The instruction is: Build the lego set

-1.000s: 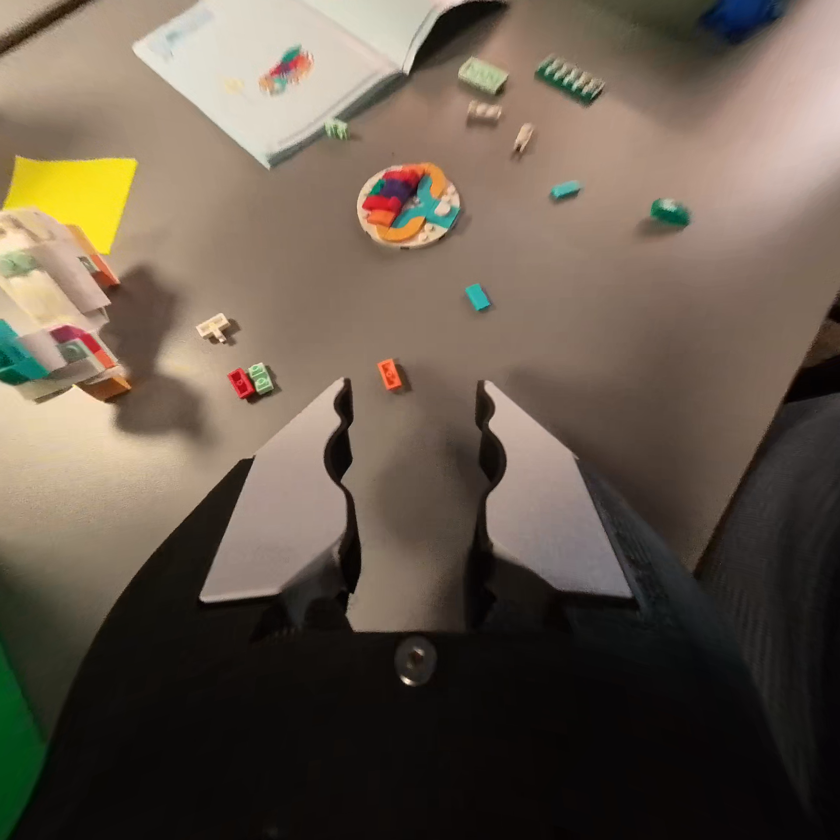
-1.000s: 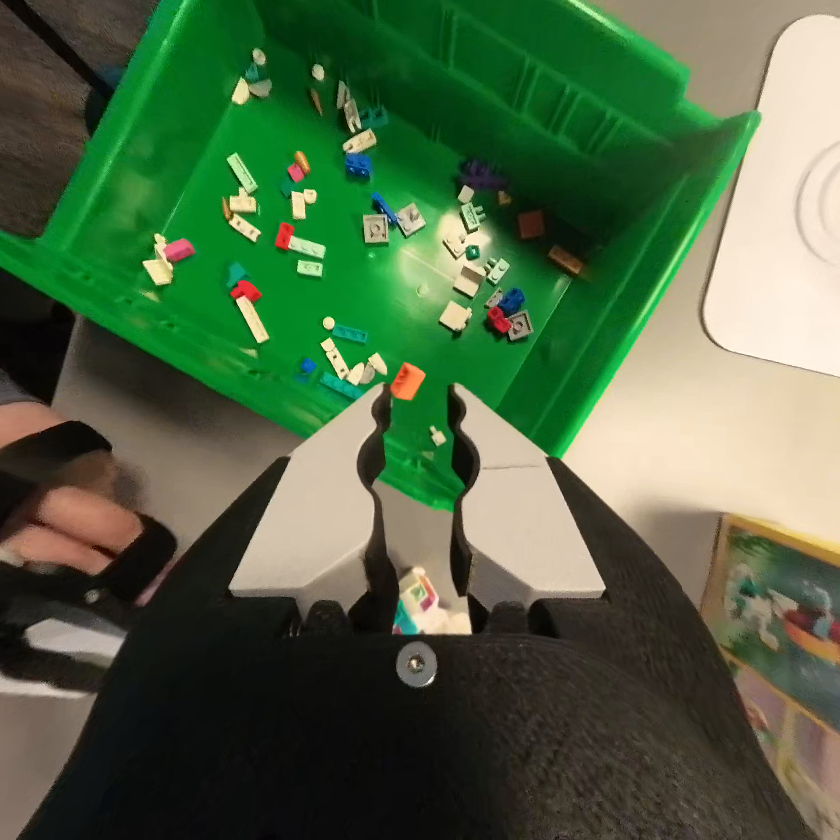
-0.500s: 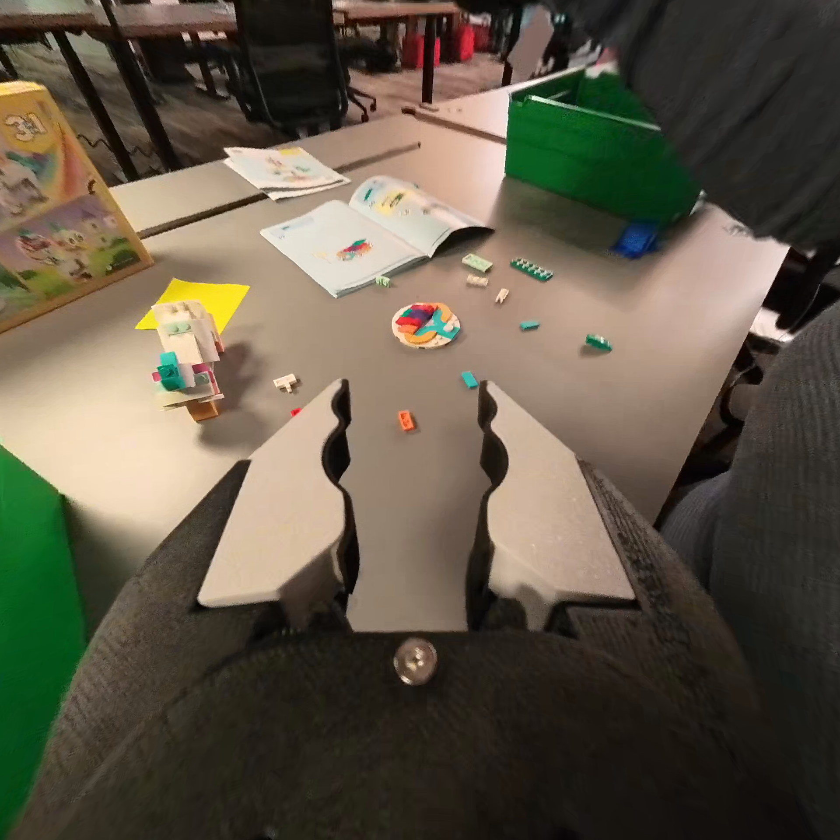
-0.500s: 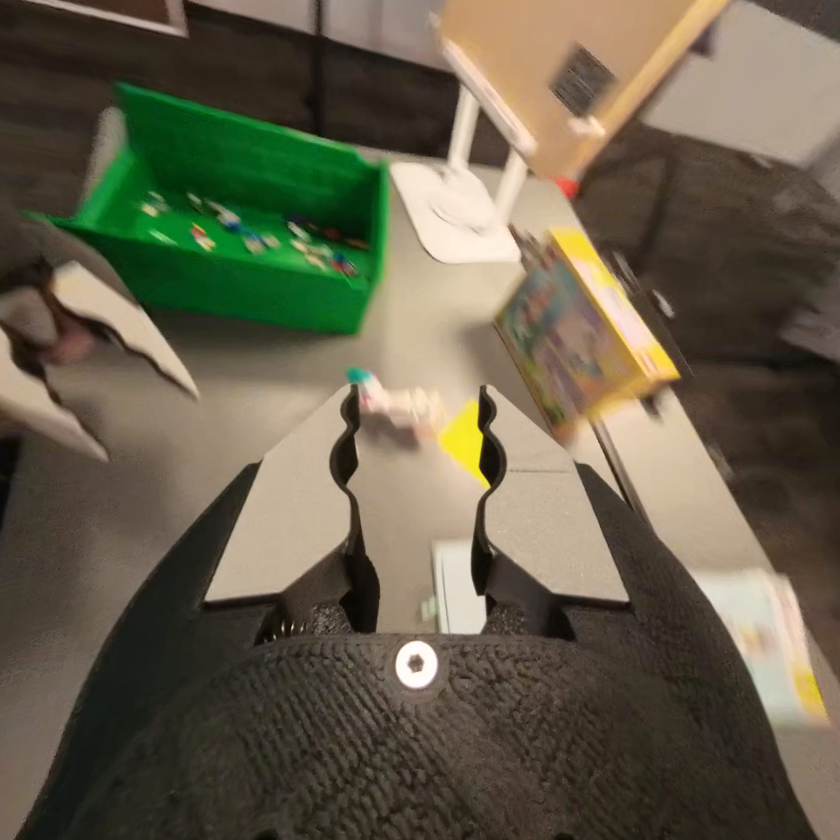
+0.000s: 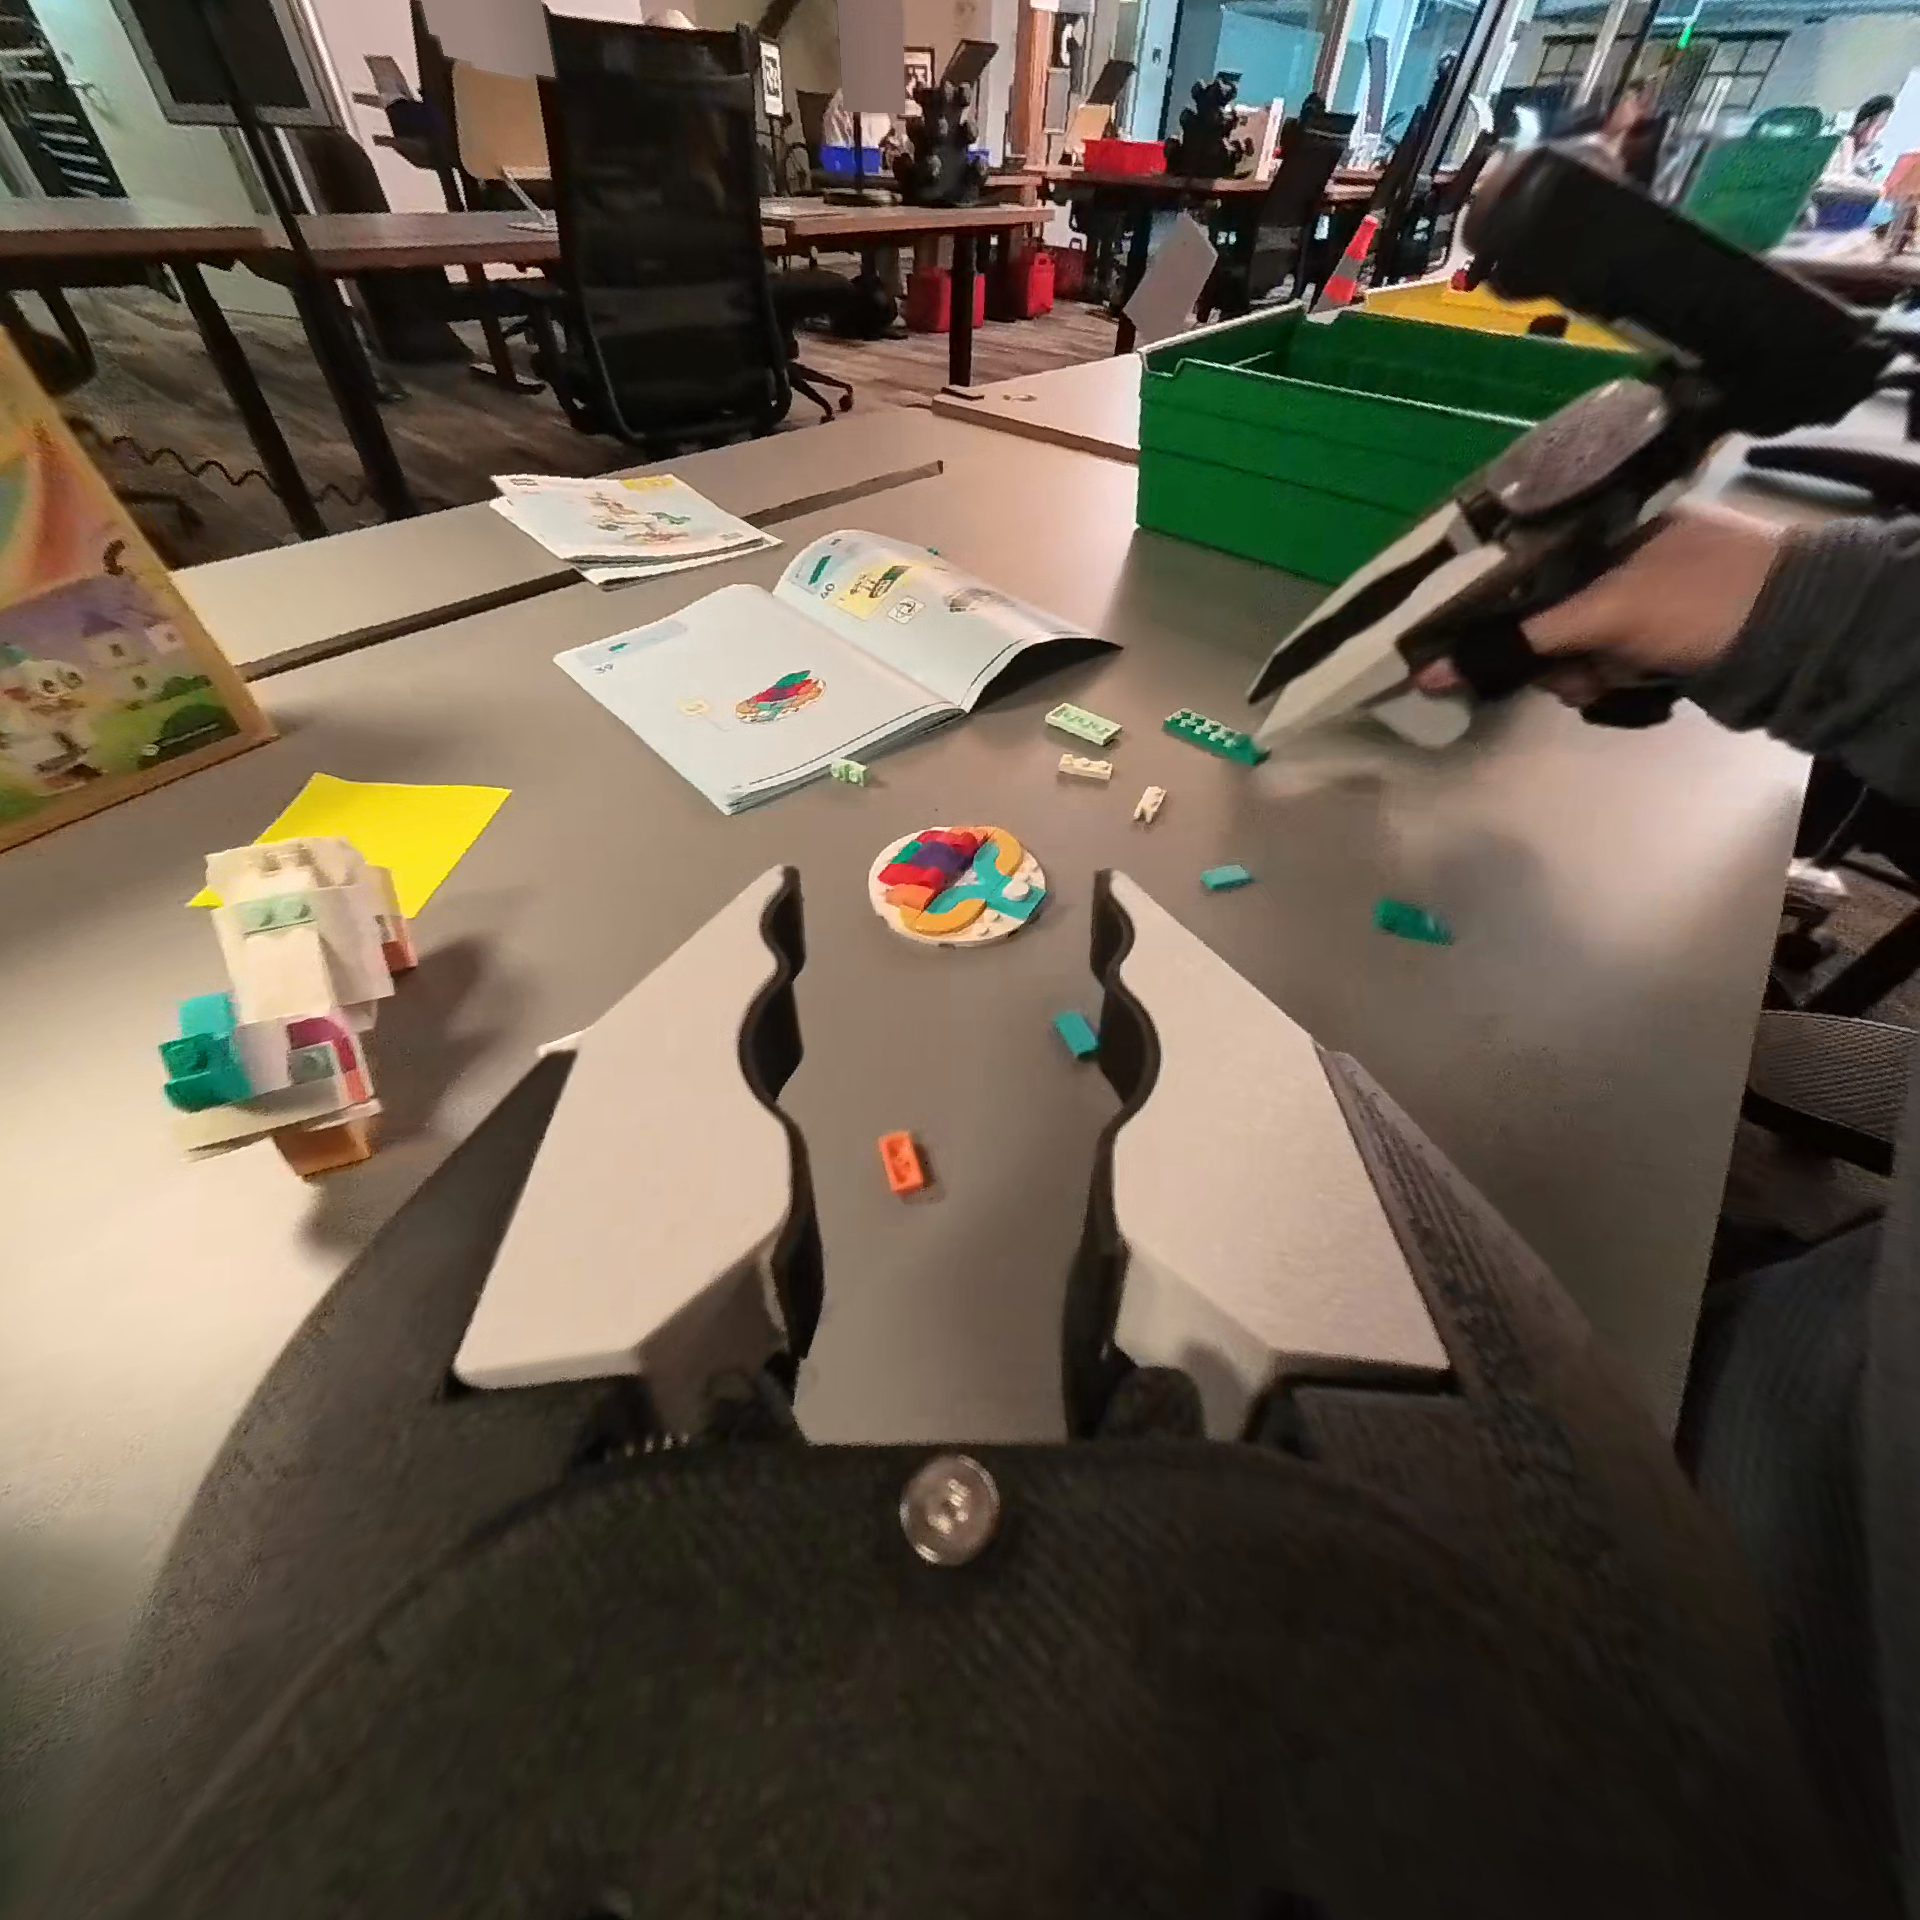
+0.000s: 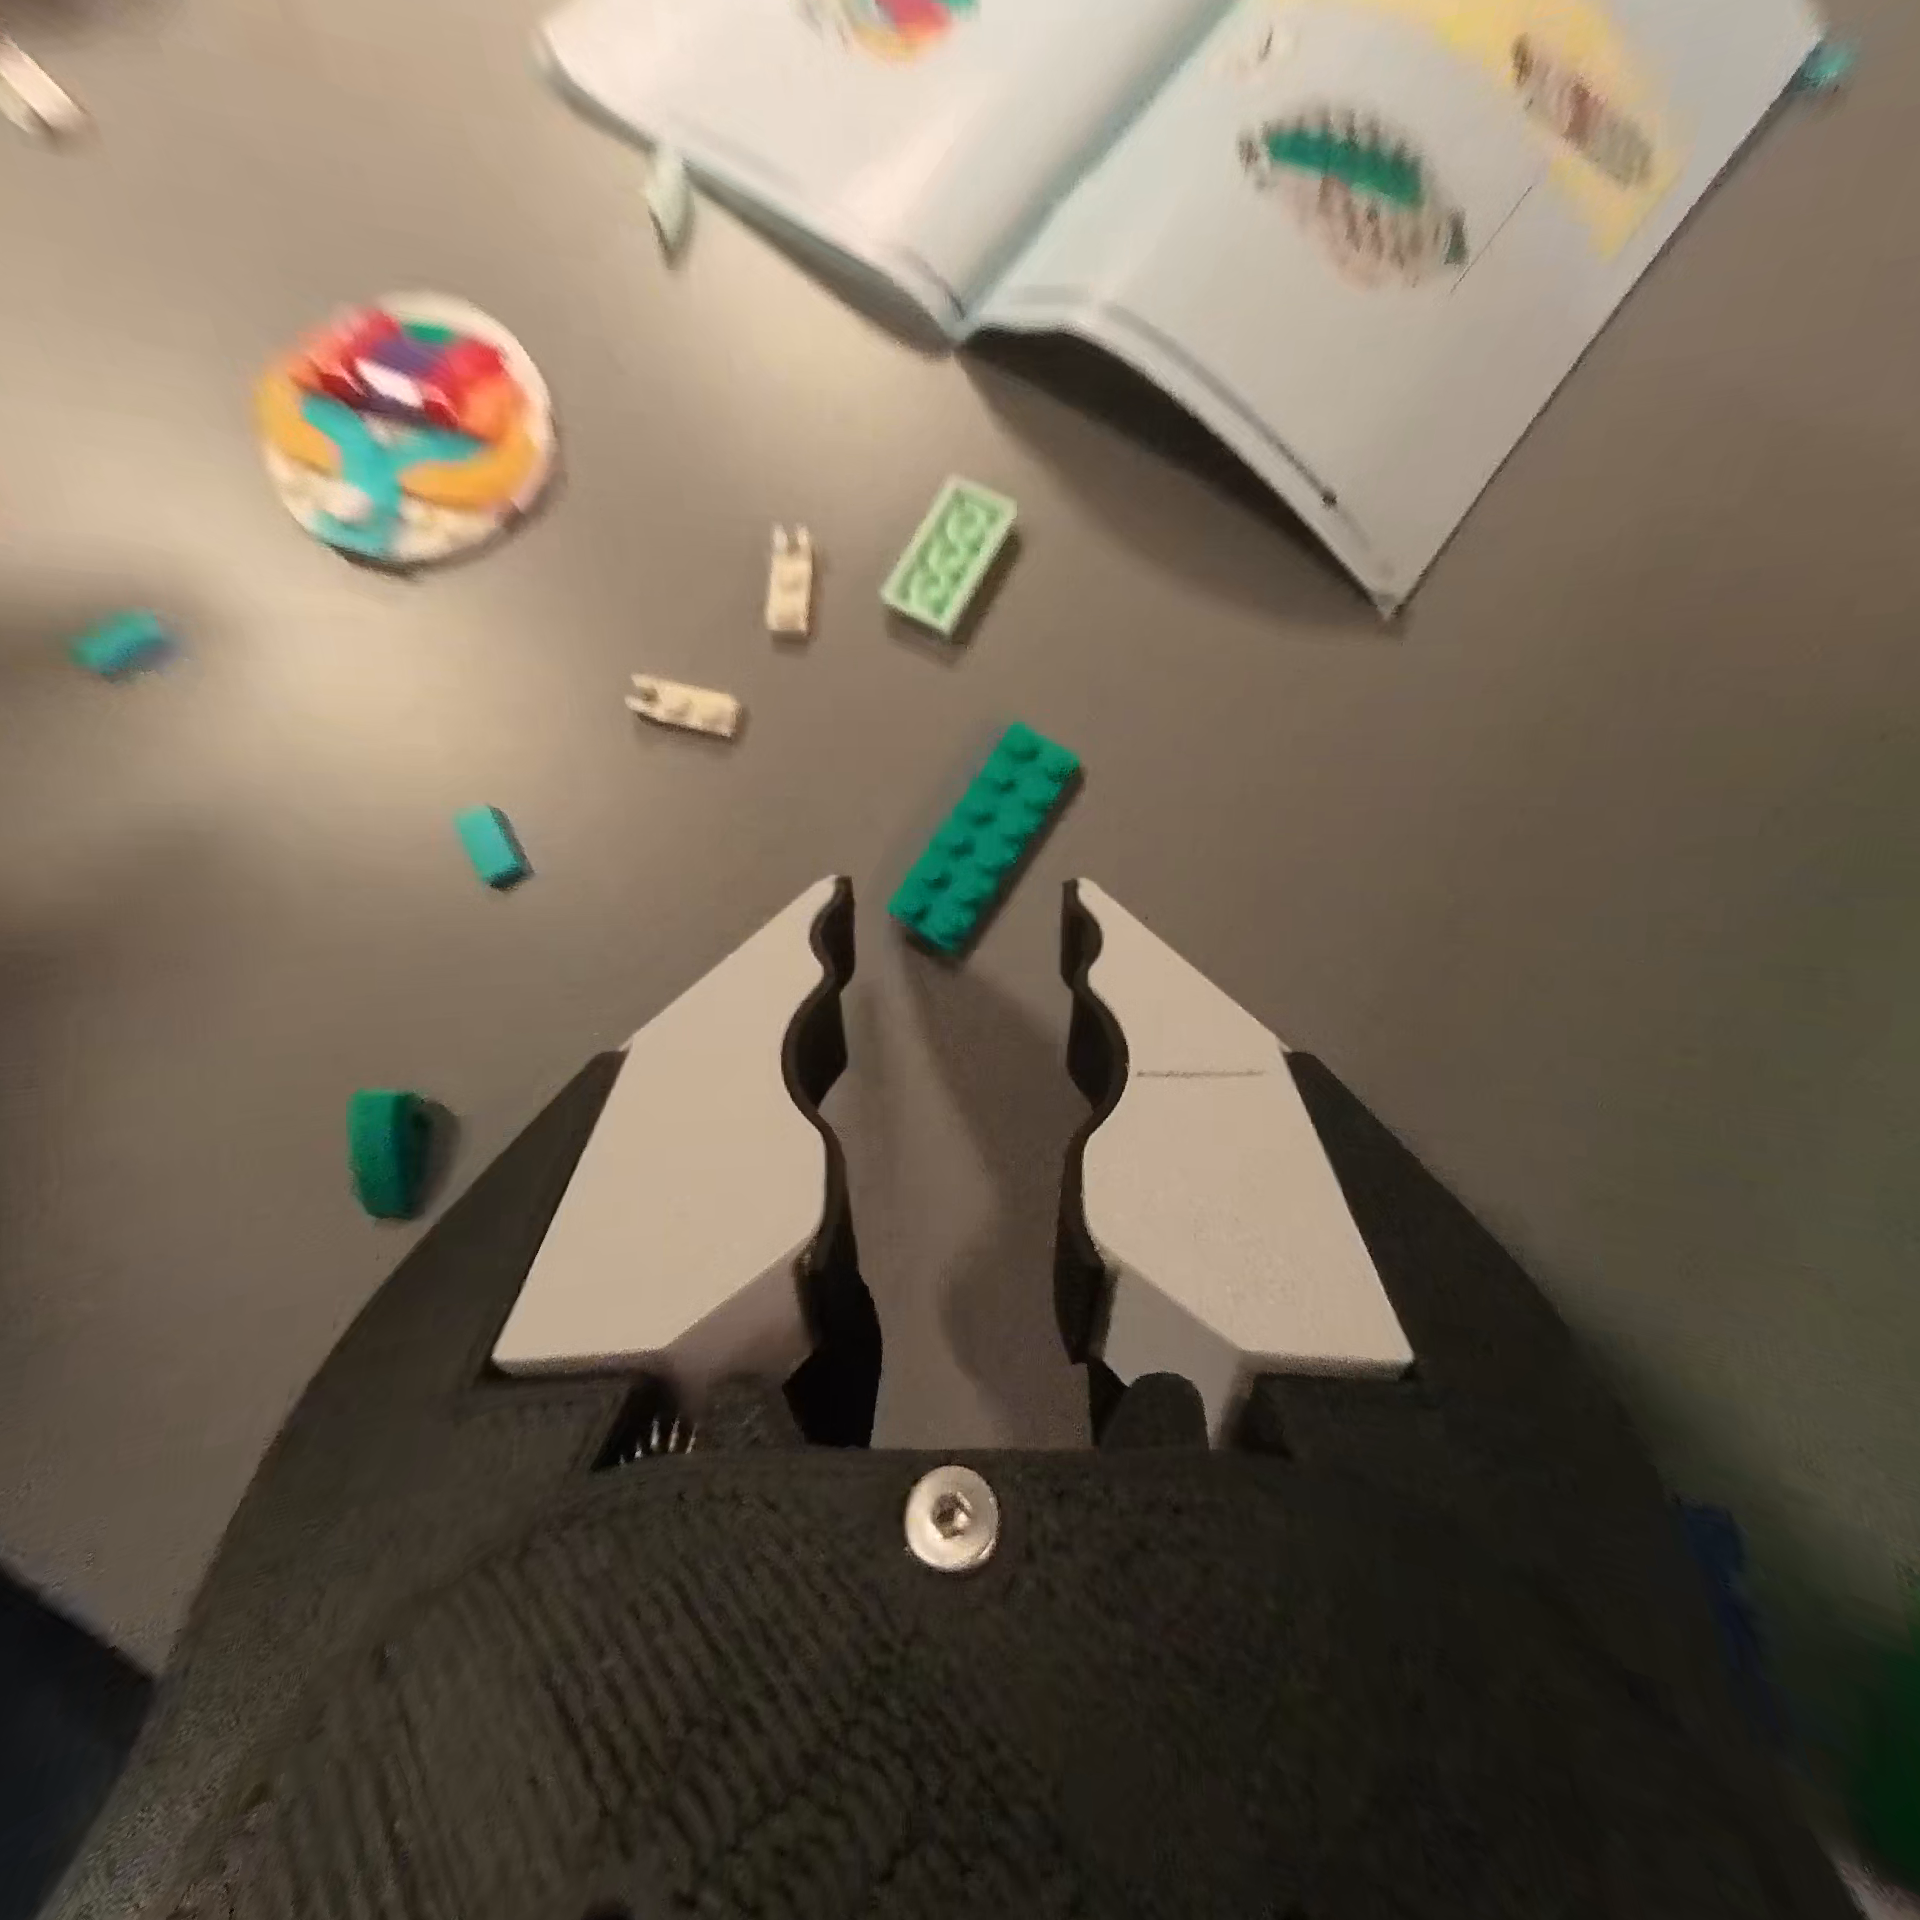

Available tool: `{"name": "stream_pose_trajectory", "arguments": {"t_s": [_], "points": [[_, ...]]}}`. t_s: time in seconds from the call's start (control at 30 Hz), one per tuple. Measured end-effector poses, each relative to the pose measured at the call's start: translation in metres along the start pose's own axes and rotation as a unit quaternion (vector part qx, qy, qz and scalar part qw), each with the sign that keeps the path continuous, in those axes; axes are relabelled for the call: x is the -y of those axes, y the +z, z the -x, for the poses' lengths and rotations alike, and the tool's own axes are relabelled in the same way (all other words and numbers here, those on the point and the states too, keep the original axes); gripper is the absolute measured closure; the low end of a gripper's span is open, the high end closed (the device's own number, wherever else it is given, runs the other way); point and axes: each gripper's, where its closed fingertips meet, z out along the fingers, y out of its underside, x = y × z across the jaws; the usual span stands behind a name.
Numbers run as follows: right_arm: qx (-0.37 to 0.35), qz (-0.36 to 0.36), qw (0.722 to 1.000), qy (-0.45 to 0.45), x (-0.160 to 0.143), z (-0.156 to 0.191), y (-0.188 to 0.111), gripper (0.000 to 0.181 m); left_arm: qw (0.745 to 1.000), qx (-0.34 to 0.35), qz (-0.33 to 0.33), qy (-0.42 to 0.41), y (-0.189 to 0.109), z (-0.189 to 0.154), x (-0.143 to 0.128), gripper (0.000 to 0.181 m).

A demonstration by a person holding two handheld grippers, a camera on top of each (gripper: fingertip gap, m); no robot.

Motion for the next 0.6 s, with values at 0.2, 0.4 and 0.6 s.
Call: {"name": "stream_pose_trajectory", "arguments": {"t_s": [0.2, 0.4, 0.6], "points": [[0.015, 0.01, 1.0, 0.014, -0.002, 0.006, 0.01, 0.151, 1.0, 0.005, 0.003, 0.017, 0.016, -0.009, 0.002, 0.129], [0.015, 0.023, 0.999, -0.046, -0.001, 0.001, 0.013, 0.168, 1.0, -0.004, 0.006, 0.015, 0.036, -0.018, 0.007, 0.129], [0.114, -0.035, 0.976, -0.185, 0.027, 0.031, 0.006, 0.168, 0.992, -0.036, -0.015, 0.119, 0.052, -0.039, 0.011, 0.141]]}}
